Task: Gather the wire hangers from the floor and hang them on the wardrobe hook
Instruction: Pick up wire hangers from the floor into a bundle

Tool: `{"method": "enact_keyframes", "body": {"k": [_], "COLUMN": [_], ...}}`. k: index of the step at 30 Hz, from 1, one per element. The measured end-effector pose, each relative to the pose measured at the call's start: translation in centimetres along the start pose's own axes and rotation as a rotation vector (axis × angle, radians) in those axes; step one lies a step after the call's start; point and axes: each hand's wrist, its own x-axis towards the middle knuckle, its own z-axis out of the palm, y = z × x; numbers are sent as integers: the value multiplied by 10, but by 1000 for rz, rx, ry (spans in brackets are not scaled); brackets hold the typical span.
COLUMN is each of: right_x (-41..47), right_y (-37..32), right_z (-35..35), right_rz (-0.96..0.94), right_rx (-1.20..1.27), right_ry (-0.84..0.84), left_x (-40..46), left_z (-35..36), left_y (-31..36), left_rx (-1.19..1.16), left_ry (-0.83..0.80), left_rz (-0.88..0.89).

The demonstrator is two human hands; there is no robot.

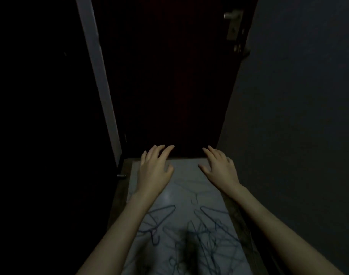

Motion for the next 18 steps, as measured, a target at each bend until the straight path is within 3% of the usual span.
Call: {"method": "enact_keyframes", "body": {"k": [11, 18], "right_x": [-116, -172], "right_y": [90, 123], "right_z": [399, 550], "right_rz": [100, 134], "right_rx": [-13, -35], "right_ry": [-182, -247], "left_x": [-189, -262], "left_z": [343, 472], "left_y": [-159, -219], "left_rx": [-28, 3], "left_ry": [-104, -260], "left_rz": [-29, -63]}}
